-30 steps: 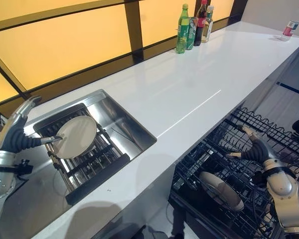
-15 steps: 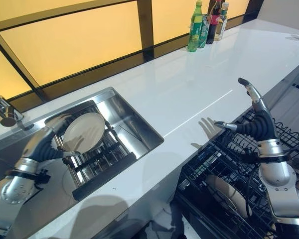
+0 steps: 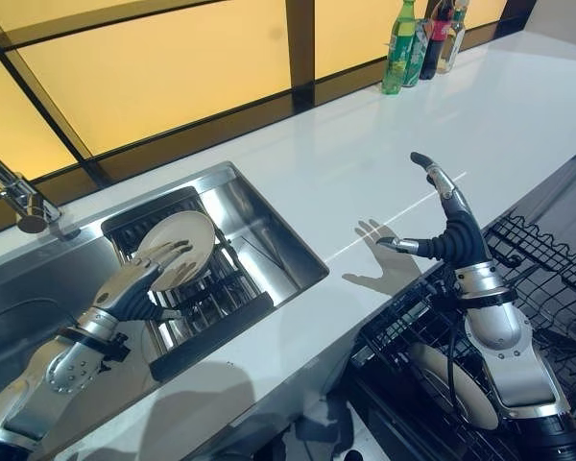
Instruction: Pick up plates and place into dishwasher.
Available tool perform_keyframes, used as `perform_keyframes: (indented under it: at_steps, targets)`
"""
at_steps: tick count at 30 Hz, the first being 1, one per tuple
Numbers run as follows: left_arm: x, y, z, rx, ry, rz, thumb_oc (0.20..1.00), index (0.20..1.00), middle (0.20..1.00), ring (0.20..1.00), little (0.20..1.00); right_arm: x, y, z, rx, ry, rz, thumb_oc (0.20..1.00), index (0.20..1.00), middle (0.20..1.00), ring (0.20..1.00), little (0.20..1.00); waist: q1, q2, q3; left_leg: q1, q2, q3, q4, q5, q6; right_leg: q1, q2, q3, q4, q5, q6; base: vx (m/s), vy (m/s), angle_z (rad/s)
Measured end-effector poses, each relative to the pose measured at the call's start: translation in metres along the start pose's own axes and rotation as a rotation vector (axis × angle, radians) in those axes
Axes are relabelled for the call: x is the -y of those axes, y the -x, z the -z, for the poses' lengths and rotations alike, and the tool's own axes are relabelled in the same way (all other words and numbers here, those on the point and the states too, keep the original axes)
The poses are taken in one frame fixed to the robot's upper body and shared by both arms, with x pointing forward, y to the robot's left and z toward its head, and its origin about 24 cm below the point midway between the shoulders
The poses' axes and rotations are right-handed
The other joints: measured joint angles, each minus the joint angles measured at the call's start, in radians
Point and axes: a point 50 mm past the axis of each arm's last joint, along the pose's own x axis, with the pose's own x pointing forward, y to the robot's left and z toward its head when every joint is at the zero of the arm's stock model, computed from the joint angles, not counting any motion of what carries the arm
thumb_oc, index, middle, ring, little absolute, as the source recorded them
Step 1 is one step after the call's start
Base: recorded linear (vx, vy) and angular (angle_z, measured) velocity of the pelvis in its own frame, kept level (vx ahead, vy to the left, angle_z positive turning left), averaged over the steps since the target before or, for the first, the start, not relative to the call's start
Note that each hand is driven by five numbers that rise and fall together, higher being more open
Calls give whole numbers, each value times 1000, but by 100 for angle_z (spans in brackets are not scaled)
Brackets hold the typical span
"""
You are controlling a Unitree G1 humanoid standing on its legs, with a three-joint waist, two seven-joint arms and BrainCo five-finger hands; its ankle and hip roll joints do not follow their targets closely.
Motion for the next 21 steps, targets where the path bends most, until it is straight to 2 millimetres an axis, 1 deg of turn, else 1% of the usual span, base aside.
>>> perform_keyframes:
  at_steps: [2,7,8,10,14,17,21]
  targets:
    - [4,-1,4,-17,-49,-7,1000,1000,1000,1000,1000,1,0,0,0,-4,5,1000,1000,1000,1000,1000,-2,1,11,0,-1,1,0,0,0,0,-1,0,0,0,1,57,51,0]
    - [23,3,38,-172,-154,-23,1000,1000,1000,1000,1000,4,-5,-3,17,-17,16,1000,1000,1000,1000,1000,-6,2,29,-1,-1,3,0,0,0,-2,-1,1,0,0,1,63,49,-1]
    - [25,4,42,-196,-166,-32,1000,1000,1000,1000,1000,3,-5,-3,18,-19,13,1000,1000,1000,1000,1000,-7,0,34,-1,-2,4,1,0,0,-2,-2,1,0,-1,1,37,41,-1]
    - [29,7,45,-207,-205,-46,1000,1000,1000,1000,1000,-2,-5,-3,16,-28,-4,1000,1000,1000,1000,1000,-7,-3,41,-1,-2,5,2,0,0,-5,-2,2,0,-1,1,22,34,0]
    - [38,8,48,-244,-217,-103,1000,1000,1000,1000,1000,-9,-7,-4,24,-44,-27,1000,1000,1000,1000,1000,-9,-4,46,-4,-2,7,3,0,0,-11,-2,4,0,0,1,34,37,-1]
    - [39,8,49,-257,-232,-144,1000,1000,1000,1000,1000,-9,-9,-6,37,-44,-24,1000,1000,1000,1000,1000,-9,-5,48,-4,-1,27,3,0,0,-13,-2,7,0,0,1,44,30,-3]
    - [42,9,52,-289,-232,-185,1000,1000,1000,1000,1000,-9,-9,-6,37,-43,-26,1000,1000,1000,1000,1000,-8,-5,49,-13,-1,28,6,0,0,-21,-1,10,0,0,1,46,17,-2]
